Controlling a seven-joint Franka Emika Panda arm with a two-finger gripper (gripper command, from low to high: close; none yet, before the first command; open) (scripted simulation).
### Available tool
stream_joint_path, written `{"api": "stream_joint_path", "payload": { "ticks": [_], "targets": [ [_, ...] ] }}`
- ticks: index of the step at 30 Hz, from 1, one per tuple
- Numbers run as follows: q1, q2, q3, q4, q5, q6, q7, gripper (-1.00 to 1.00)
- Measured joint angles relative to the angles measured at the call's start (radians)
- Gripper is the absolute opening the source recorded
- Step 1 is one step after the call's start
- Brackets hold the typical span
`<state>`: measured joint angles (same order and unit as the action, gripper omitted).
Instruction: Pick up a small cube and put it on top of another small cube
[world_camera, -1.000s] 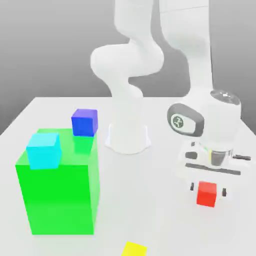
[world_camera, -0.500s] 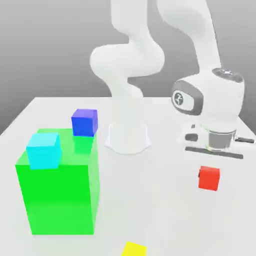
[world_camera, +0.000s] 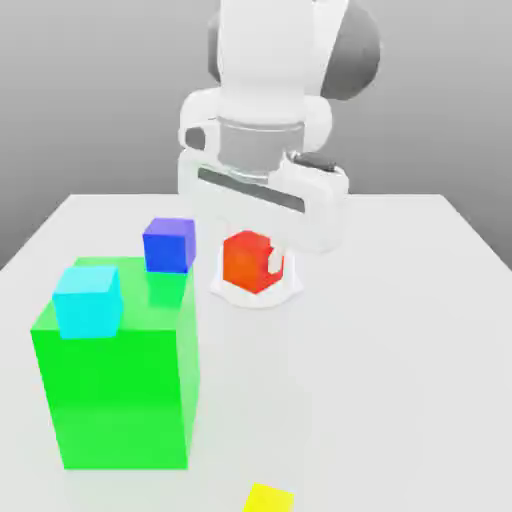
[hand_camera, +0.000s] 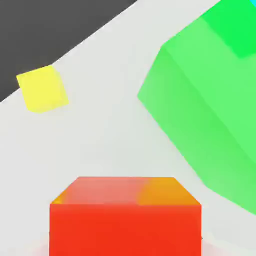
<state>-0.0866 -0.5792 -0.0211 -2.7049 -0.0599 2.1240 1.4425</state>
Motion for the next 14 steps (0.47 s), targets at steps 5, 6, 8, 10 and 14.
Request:
{"api": "stream_joint_path", "payload": {
  "ticks": [5, 6, 8, 10, 14],
  "targets": [
    [-0.099, -0.188, -0.089, 0.020, -0.028, -0.204, -0.052, -1.00],
    [-0.111, -0.206, -0.100, 0.010, -0.032, -0.210, -0.058, -1.00],
    [-0.124, -0.205, -0.112, -0.038, -0.038, -0.161, -0.063, -1.00],
    [-0.131, -0.187, -0.119, -0.096, -0.044, -0.085, -0.065, 1.00],
    [-0.131, -0.187, -0.119, -0.096, -0.044, -0.085, -0.065, 1.00]
  ]
}}
